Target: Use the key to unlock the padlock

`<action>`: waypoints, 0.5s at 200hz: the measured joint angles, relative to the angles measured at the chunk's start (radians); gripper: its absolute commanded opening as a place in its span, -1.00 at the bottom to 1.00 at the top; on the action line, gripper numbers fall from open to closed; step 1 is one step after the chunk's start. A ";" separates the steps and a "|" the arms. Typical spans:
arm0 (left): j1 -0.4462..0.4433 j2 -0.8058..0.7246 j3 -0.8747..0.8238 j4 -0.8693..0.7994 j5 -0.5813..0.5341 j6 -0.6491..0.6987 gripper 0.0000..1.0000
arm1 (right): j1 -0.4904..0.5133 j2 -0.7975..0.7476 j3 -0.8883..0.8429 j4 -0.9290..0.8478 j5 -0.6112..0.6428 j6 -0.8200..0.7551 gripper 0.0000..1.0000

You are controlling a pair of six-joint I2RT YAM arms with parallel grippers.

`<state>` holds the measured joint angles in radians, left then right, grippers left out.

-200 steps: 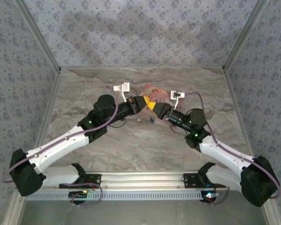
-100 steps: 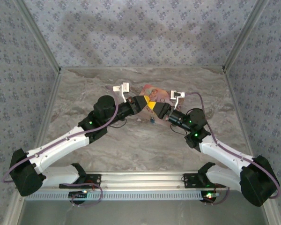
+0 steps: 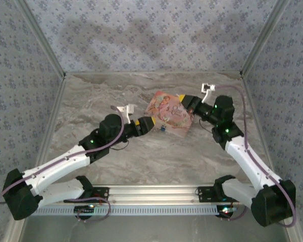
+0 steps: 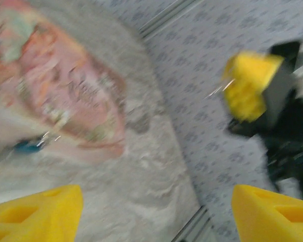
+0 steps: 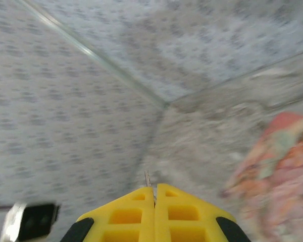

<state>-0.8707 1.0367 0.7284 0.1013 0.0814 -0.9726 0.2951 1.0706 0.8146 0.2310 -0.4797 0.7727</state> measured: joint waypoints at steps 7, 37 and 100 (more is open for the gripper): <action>0.000 0.011 -0.029 0.000 0.003 0.005 0.72 | -0.009 0.037 0.039 -0.042 0.028 -0.051 -1.00; 0.000 0.097 -0.121 0.018 0.011 0.043 0.79 | -0.042 0.236 0.187 -0.169 0.138 -0.216 -1.00; 0.000 0.339 -0.180 0.300 0.059 0.227 0.86 | -0.051 0.650 0.510 -0.356 0.326 -0.426 -1.00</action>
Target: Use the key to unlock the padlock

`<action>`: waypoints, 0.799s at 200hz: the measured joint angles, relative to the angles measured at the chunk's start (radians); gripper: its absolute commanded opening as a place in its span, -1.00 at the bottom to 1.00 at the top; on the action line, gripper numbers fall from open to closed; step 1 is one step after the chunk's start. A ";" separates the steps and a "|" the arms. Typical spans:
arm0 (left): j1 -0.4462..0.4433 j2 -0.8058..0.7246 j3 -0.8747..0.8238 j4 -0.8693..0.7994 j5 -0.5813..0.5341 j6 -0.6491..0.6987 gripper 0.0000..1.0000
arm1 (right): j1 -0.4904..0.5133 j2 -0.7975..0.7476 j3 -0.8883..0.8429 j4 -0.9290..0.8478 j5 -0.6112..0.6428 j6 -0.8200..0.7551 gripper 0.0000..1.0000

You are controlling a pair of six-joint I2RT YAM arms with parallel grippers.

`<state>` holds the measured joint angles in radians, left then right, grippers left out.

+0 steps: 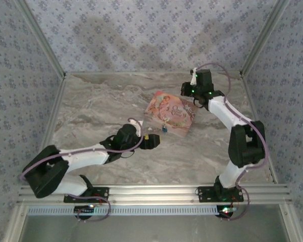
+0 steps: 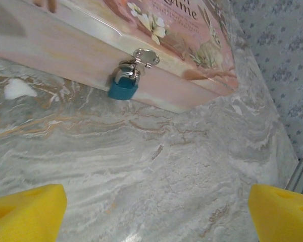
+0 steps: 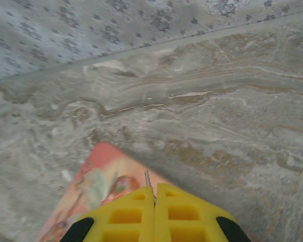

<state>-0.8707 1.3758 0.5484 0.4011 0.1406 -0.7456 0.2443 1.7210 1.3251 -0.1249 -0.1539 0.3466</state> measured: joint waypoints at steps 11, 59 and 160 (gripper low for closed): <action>0.005 0.061 0.011 0.035 0.024 0.026 0.85 | 0.001 0.045 0.043 -0.025 0.022 -0.024 -1.00; 0.034 0.293 0.073 0.218 0.095 0.079 0.85 | 0.014 0.183 0.171 -0.106 0.099 -0.103 -1.00; 0.055 0.527 0.215 0.411 0.110 0.184 0.85 | 0.079 0.310 0.245 -0.197 0.159 -0.212 -1.00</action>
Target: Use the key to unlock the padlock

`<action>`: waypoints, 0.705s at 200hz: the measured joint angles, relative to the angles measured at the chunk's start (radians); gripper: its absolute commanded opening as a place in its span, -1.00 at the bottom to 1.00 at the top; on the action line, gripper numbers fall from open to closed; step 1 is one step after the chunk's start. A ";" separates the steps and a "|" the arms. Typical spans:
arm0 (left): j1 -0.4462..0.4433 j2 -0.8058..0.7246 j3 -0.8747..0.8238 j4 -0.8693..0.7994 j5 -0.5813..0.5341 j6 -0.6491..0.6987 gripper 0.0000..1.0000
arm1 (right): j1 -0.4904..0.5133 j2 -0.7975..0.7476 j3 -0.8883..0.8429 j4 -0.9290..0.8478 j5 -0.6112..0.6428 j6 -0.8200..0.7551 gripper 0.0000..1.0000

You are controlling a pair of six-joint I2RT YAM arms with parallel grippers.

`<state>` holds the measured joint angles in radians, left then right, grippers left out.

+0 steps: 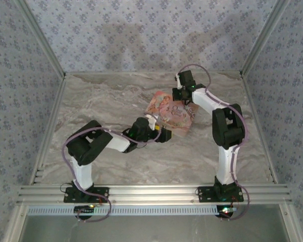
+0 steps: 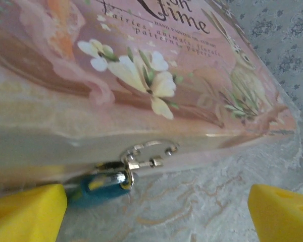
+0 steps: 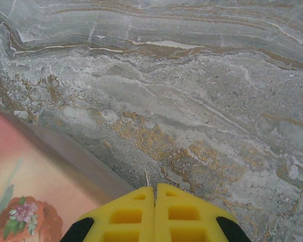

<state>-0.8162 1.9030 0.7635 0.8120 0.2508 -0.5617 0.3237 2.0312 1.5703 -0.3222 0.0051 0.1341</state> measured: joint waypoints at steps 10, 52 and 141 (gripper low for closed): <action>0.001 0.017 0.007 0.009 0.002 0.004 0.85 | 0.002 0.000 0.002 0.000 0.003 -0.002 -1.00; 0.001 0.065 0.040 0.036 0.025 0.012 0.84 | 0.004 0.001 0.002 0.024 0.015 -0.014 -1.00; 0.006 0.138 0.087 0.117 0.116 0.019 0.64 | 0.030 0.001 -0.003 0.059 0.014 -0.016 -1.00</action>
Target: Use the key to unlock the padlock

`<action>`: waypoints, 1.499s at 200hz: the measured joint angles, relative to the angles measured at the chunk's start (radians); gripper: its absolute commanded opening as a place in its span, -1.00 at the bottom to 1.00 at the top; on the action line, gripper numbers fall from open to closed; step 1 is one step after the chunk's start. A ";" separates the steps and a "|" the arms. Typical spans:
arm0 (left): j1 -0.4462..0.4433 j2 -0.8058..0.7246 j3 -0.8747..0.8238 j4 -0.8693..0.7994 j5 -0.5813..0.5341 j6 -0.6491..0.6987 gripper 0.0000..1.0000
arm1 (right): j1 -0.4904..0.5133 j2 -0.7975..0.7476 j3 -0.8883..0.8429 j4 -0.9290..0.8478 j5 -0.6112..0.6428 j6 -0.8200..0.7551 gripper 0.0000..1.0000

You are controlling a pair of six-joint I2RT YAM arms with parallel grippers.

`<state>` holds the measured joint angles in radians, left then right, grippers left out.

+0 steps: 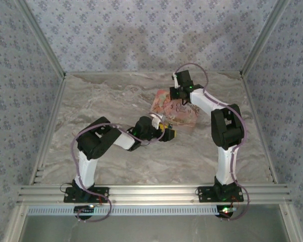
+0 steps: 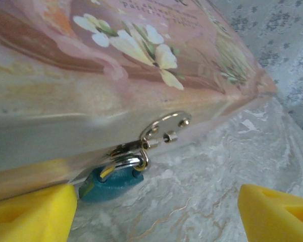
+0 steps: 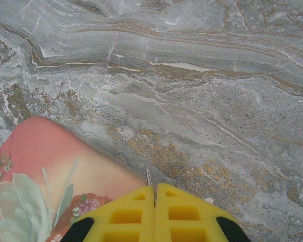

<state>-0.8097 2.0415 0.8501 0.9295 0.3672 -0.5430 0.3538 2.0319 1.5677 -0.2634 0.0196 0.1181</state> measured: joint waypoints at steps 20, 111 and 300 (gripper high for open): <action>0.000 0.016 0.003 0.032 0.029 -0.008 0.55 | 0.000 0.000 -0.002 0.005 0.000 0.000 -1.00; -0.021 0.063 0.040 0.088 0.063 -0.029 0.52 | 0.000 0.000 -0.013 0.028 0.000 0.000 -1.00; -0.116 0.092 0.090 0.074 -0.203 -0.068 0.54 | 0.003 -0.003 -0.035 0.067 -0.001 0.001 -1.00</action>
<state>-0.9257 2.1338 0.9398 1.0039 0.1638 -0.6106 0.3573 2.0289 1.5330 -0.1963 0.0189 0.1188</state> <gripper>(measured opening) 0.800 0.064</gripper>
